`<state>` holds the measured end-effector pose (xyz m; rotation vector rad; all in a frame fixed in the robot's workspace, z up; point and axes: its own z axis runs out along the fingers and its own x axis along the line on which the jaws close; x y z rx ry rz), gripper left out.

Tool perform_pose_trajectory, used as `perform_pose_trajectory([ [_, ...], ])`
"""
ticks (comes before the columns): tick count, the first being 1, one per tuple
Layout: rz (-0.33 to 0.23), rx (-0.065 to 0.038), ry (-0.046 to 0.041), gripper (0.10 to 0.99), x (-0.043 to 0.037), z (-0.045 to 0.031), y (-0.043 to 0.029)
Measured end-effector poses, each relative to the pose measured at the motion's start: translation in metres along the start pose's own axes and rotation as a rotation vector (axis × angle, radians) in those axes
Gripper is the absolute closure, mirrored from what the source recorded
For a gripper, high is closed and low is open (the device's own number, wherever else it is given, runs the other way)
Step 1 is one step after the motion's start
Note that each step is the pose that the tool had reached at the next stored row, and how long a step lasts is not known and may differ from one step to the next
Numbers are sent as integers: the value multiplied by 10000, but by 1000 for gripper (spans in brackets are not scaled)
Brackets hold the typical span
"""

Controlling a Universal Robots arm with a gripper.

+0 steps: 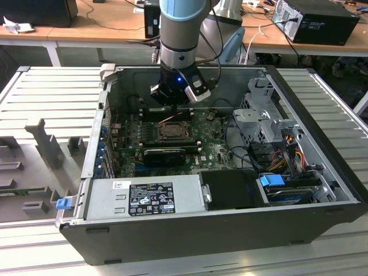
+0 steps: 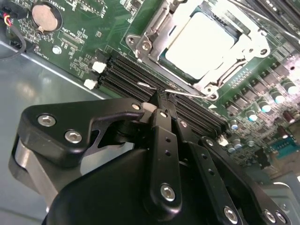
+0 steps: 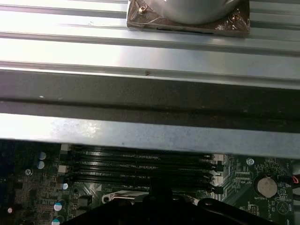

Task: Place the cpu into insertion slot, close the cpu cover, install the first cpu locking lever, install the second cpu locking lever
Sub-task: 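Install the first cpu locking lever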

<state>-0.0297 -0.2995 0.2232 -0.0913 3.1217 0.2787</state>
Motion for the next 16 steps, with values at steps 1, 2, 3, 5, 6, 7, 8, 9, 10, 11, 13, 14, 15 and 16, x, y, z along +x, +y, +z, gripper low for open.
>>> perform_pose_trajectory([
  [1, 0, 16, 1, 980, -6, 10, -1],
  [2, 4, 99, 6, 980, -9, 20, -1],
  [3, 2, 172, 10, 980, -12, 25, -2],
  [5, -1, 271, 15, 980, -27, 59, 12],
  [6, 0, 265, 15, 980, -33, 64, 22],
  [7, 2, 264, 16, 980, -42, 70, 30],
  [8, 3, 262, 14, 980, -49, 76, 32],
  [9, 4, 263, 14, 980, -58, 83, 31],
  [10, 4, 265, 14, 980, -67, 89, 31],
  [11, 7, 267, 14, 980, -87, 104, 31],
  [13, 11, 269, 15, 980, -105, 126, 30],
  [14, 14, 270, 13, 980, -106, 136, 29],
  [15, 14, 273, 14, 980, -110, 150, 26],
  [16, 15, 274, 14, 980, -112, 158, 25],
])
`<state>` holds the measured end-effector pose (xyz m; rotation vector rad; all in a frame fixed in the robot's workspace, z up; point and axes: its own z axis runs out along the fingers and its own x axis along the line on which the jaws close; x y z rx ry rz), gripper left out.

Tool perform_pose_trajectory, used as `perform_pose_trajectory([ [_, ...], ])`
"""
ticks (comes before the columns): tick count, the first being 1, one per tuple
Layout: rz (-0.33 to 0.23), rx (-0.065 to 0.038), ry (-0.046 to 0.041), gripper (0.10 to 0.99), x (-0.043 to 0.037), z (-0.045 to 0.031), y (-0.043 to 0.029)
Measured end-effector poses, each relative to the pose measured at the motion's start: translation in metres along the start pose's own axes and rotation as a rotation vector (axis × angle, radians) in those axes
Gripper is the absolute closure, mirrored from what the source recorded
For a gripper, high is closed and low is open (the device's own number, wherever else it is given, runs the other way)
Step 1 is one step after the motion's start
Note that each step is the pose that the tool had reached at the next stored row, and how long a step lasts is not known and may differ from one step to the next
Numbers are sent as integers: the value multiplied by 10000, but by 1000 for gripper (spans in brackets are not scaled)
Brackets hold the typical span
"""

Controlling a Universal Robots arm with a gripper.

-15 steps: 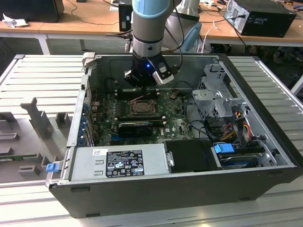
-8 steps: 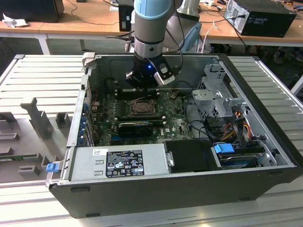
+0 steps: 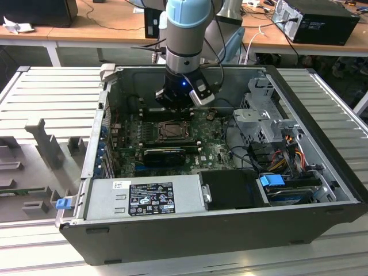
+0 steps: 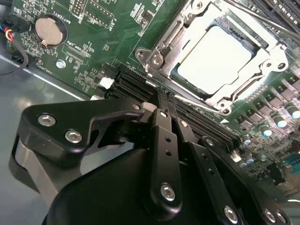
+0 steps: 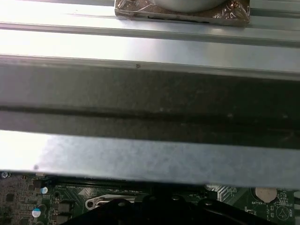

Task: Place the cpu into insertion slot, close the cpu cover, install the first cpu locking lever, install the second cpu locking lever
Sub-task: 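Install the first cpu locking lever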

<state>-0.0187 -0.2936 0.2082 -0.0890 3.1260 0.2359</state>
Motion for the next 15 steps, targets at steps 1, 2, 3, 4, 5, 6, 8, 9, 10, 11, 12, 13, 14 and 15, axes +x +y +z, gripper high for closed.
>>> perform_pose_trajectory([
  [1, 2, 4, 0, 980, 0, 3, -1],
  [2, 2, 8, 1, 980, 0, 4, -1],
  [3, 3, 15, 0, 980, -1, 7, -1],
  [4, 3, 22, 0, 980, -1, 10, -1],
  [5, 4, 26, 0, 980, -1, 15, -2],
  [6, 4, 27, 0, 980, -1, 23, -4],
  [8, 7, 31, 1, 980, -3, 39, -6],
  [9, 7, 46, 2, 980, -5, 41, -7],
  [10, 7, 59, 5, 980, -7, 43, -7],
  [11, 6, 61, 4, 980, -9, 44, -8],
  [12, 8, 62, 3, 980, -9, 45, -7],
  [13, 8, 63, 2, 980, -10, 45, -7],
  [14, 8, 68, 2, 980, -10, 45, -7],
  [15, 6, 88, 4, 980, -11, 48, -7],
])
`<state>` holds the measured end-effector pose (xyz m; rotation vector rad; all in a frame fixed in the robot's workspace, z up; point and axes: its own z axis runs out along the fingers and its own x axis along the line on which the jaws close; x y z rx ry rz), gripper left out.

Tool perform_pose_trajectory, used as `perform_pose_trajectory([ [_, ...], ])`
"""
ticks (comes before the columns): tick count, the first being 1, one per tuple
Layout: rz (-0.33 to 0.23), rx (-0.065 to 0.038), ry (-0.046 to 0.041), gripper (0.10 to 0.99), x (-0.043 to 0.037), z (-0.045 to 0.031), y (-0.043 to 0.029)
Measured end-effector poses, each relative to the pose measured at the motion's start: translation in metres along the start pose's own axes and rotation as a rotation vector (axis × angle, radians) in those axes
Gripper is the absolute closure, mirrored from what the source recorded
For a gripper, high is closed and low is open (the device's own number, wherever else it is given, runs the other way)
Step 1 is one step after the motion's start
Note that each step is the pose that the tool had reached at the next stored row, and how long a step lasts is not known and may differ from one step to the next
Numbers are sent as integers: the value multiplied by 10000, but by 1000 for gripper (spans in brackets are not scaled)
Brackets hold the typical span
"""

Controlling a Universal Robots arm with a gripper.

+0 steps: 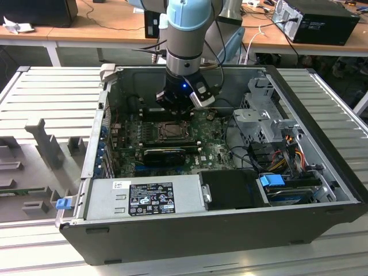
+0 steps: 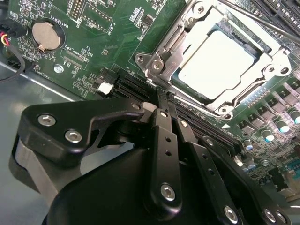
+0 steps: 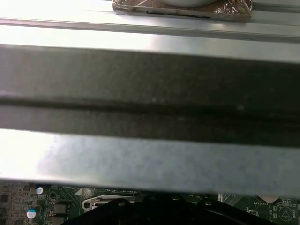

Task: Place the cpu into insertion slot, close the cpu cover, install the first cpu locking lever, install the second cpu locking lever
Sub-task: 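Install the first cpu locking lever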

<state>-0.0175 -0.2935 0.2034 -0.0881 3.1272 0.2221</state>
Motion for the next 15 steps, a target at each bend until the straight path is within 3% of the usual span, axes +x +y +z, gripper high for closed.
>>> perform_pose_trajectory([
  [3, -1, 118, 5, 980, 0, 16, -2],
  [6, 2, 121, 7, 980, 0, 21, -4],
  [7, 1, 119, 3, 980, -1, 8, -2],
  [9, 1, 119, 6, 980, -2, -133, 19],
  [15, 1, 125, 7, 980, -2, -147, 3],
])
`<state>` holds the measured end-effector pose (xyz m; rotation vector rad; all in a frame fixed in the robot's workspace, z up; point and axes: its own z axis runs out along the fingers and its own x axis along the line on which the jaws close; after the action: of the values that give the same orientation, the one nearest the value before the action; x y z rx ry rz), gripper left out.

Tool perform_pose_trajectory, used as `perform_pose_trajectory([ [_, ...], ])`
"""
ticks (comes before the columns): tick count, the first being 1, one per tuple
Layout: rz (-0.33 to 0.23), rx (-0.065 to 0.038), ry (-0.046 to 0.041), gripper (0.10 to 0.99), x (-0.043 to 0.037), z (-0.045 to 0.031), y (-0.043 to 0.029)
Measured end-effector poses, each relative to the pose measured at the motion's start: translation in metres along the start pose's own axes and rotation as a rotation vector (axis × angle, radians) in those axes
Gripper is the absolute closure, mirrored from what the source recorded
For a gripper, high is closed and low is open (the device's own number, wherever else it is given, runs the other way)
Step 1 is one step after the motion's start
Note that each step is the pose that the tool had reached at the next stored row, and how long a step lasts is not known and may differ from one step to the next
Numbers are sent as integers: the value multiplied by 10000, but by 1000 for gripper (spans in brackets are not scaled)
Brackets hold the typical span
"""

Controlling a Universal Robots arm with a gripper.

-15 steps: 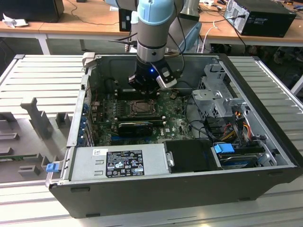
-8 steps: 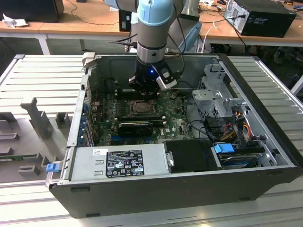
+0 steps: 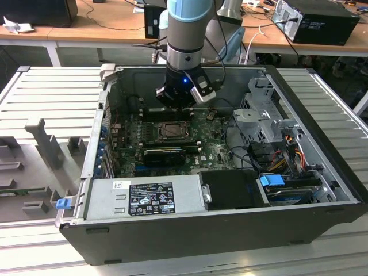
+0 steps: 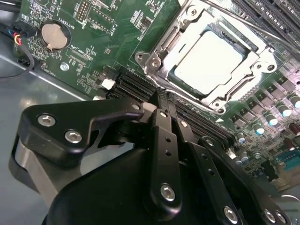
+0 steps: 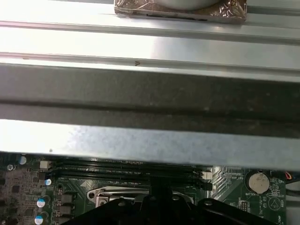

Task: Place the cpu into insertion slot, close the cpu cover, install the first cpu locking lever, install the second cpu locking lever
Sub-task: 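Install the first cpu locking lever, then install the second cpu locking lever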

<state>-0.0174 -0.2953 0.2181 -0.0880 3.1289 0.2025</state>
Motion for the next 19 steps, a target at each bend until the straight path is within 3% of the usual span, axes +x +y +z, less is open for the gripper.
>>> perform_pose_trajectory([
  [19, 1, 0, 0, 980, 1, -6, -59],
])
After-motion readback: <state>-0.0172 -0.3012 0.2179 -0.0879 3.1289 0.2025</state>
